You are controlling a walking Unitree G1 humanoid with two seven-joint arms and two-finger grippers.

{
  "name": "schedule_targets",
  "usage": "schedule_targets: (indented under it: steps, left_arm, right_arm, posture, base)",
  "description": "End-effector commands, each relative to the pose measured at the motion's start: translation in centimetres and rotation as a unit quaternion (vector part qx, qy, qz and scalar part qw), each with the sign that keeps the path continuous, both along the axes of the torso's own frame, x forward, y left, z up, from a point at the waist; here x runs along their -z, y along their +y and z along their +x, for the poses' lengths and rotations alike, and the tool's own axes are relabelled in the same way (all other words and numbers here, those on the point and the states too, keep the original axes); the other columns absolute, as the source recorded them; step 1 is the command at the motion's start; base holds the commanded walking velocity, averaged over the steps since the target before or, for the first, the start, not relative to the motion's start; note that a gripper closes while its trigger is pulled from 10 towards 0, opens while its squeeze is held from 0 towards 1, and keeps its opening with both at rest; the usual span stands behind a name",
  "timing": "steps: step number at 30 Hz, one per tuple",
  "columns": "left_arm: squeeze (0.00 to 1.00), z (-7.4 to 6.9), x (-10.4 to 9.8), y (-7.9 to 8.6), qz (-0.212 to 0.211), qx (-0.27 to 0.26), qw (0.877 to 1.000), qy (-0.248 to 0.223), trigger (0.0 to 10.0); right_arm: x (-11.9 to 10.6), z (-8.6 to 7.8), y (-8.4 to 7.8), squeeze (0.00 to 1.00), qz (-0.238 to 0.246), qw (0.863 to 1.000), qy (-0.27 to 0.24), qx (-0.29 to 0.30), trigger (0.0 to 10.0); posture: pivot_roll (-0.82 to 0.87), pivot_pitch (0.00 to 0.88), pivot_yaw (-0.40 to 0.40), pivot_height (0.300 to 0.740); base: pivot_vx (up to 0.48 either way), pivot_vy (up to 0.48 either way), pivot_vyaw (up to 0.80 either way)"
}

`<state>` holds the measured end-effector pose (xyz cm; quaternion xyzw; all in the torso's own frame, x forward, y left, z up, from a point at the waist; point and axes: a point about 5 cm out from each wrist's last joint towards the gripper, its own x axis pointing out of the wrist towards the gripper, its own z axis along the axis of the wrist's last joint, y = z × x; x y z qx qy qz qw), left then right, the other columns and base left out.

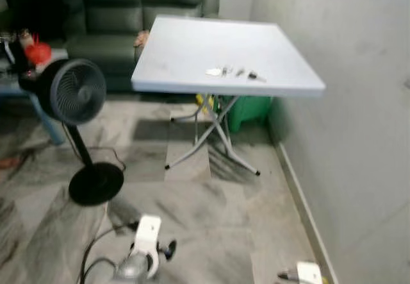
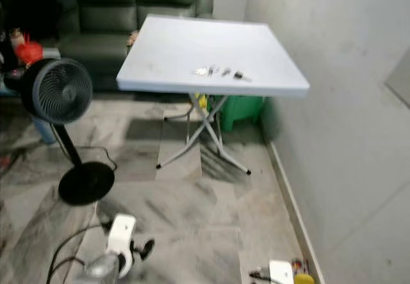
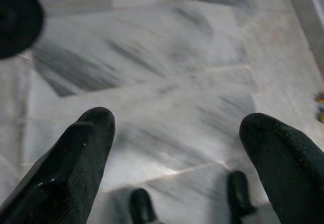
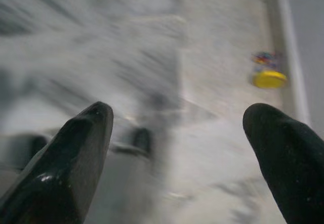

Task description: Hang keys on a hook

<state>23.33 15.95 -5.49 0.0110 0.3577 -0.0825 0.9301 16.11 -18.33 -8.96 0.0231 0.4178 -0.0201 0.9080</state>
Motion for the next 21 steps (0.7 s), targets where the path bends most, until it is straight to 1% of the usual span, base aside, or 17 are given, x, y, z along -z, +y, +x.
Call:
schedule_targets:
  steps: [1, 2, 3, 5, 6, 8, 9, 11, 12, 13, 14, 17, 18, 19, 20, 21]
  left_arm:
    - [0.0, 1.7, -1.2, -1.6, -0.02, 0.012, 0.999, -0.038, 10.0]
    - [0.0, 1.9, -1.4, -1.6, -0.021, 0.012, 0.999, -0.042, 10.0]
    - [0.0, 2.6, -2.0, -1.9, -0.033, 0.01, 0.998, -0.058, 10.0]
    - [0.0, 3.4, -2.7, -2.2, -0.046, 0.006, 0.996, -0.074, 10.0]
    - [0.0, 4.2, -3.4, -2.5, -0.056, 0.005, 0.994, -0.09, 10.0]
    - [0.0, 5.3, -4.4, -2.7, -0.06, 0.004, 0.992, -0.112, 10.0]
    - [0.0, 5.3, -4.4, -2.7, -0.059, 0.003, 0.992, -0.113, 10.0]
    - [0.0, 5.9, -5.0, -2.8, -0.073, -0.002, 0.99, -0.121, 10.0]
    - [0.0, 6.8, -6.0, -3.0, -0.079, 0.002, 0.987, -0.143, 10.0]
    - [0.0, 7.3, -6.6, -3.1, -0.076, 0.005, 0.984, -0.159, 10.0]
    - [0.0, 8.1, -7.6, -3.1, -0.074, 0.004, 0.98, -0.186, 10.0]
    - [0.0, 8.9, -8.7, -3.0, -0.071, 0.004, 0.975, -0.212, 10.0]
    - [0.0, 9.4, -9.4, -2.8, -0.07, 0.002, 0.971, -0.228, 10.0]
    - [0.0, 9.4, -9.4, -2.8, -0.07, 0.002, 0.971, -0.228, 10.0]
    - [0.0, 9.8, -10.1, -2.7, -0.079, 0.006, 0.966, -0.245, 10.0]
    - [0.0, 9.9, -10.4, -2.7, -0.08, 0.01, 0.964, -0.252, 10.0]
  right_arm:
    - [-0.7, 0.9, -1.3, 0.0, -0.01, 0.999, -0.027, 0.019, 10.0]
    - [-0.8, 1.1, -1.4, 0.0, -0.01, 0.999, -0.03, 0.021, 10.0]
    - [-1.2, 1.8, -1.5, 0.0, -0.009, 0.999, -0.048, 0.025, 10.0]
    - [-1.7, 2.7, -1.6, 0.0, -0.012, 0.997, -0.069, 0.022, 10.0]
    - [-2.3, 3.6, -1.6, 0.0, -0.016, 0.995, -0.093, 0.015, 10.0]
    - [-3.1, 4.7, -1.6, 0.0, -0.02, 0.993, -0.12, 0.008, 10.0]
    - [-3.2, 4.8, -1.6, 0.0, -0.021, 0.992, -0.121, 0.008, 10.0]
    - [-3.6, 5.4, -1.7, 0.0, -0.022, 0.99, -0.136, 0.007, 10.0]
    - [-4.4, 6.3, -1.8, 0.0, -0.024, 0.987, -0.159, -0.001, 10.0]
    - [-4.8, 6.8, -1.9, 0.0, -0.025, 0.985, -0.173, -0.002, 10.0]
    - [-5.6, 7.7, -2.1, 0.0, -0.027, 0.98, -0.199, -0.003, 10.0]
    - [-6.6, 8.6, -2.1, 0.0, -0.03, 0.973, -0.229, -0.009, 10.0]
    - [-7.3, 9.3, -2.1, 0.0, -0.03, 0.967, -0.253, -0.012, 10.0]
    - [-7.3, 9.3, -2.1, 0.0, -0.03, 0.967, -0.253, -0.012, 10.0]
    - [-8.1, 9.8, -2.1, 0.0, -0.029, 0.96, -0.277, -0.015, 10.0]
    - [-8.3, 9.9, -2.1, 0.0, -0.03, 0.958, -0.285, -0.015, 10.0]
  posture:
    - [-0.09, 0.0, -0.047, 0.74]
    - [-0.09, 0.0, -0.047, 0.74]
    - [-0.09, 0.0, -0.041, 0.74]
    - [-0.09, 0.0, -0.041, 0.74]
    - [-0.1, 0.0, -0.04, 0.74]
    - [-0.1, 0.0, -0.04, 0.74]
    - [-0.1, 0.0, -0.04, 0.74]
    - [-0.1, 0.0, -0.04, 0.74]
    - [-0.1, 0.0, -0.036, 0.74]
    - [-0.1, 0.0, -0.036, 0.74]
    - [-0.1, 0.0, -0.036, 0.74]
    - [-0.11, 0.0, -0.034, 0.74]
    - [-0.11, 0.0, -0.034, 0.74]
    - [-0.11, 0.0, -0.034, 0.74]
    - [-0.11, 0.0, -0.032, 0.74]
    - [-0.11, 0.0, -0.032, 0.74]
  base:
    - [0.0, 0.0, 0.0]
    - [0.0, 0.0, 0.0]
    - [0.0, 0.0, 0.0]
    - [0.0, 0.0, 0.0]
    - [0.0, 0.0, 0.0]
    - [0.0, 0.0, 0.0]
    - [0.0, 0.0, 0.0]
    - [0.0, 0.0, 0.0]
    - [0.0, 0.0, 0.0]
    - [0.0, 0.0, 0.0]
    - [0.0, 0.0, 0.0]
    - [0.0, 0.0, 0.0]
    - [0.0, 0.0, 0.0]
    - [0.0, 0.0, 0.0]
    - [0.0, 0.0, 0.0]
    - [0.0, 0.0, 0.0]
